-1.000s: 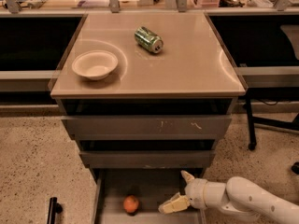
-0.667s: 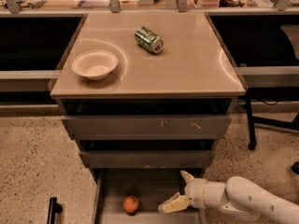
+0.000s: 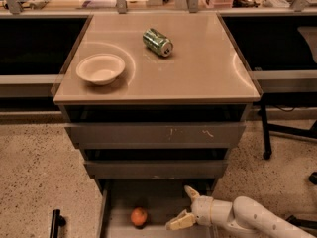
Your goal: Pick orange from bottom drawer and place on counter
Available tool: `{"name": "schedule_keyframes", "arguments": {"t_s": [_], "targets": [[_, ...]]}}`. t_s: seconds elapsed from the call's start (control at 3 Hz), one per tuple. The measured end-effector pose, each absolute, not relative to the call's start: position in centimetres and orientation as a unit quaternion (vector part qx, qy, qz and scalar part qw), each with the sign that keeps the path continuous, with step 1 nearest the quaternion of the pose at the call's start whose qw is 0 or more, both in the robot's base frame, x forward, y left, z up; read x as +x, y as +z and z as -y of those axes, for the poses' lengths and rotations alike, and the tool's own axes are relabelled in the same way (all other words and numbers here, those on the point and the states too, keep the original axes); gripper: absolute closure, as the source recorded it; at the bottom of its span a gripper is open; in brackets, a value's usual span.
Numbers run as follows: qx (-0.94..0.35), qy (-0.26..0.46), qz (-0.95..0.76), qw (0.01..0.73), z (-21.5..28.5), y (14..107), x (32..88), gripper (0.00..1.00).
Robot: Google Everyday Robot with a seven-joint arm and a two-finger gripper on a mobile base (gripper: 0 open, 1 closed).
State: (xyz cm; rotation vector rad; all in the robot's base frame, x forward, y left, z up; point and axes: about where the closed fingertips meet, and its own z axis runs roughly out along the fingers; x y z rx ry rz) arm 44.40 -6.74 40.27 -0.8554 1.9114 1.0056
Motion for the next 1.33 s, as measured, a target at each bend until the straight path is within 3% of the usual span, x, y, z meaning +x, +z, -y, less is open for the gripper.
{"name": "schedule_keyframes", "arguments": {"t_s": [1.33], "targets": [[-0.303, 0.437, -0.755, 0.383, 4.6, 33.2, 45.3, 0.0]]}}
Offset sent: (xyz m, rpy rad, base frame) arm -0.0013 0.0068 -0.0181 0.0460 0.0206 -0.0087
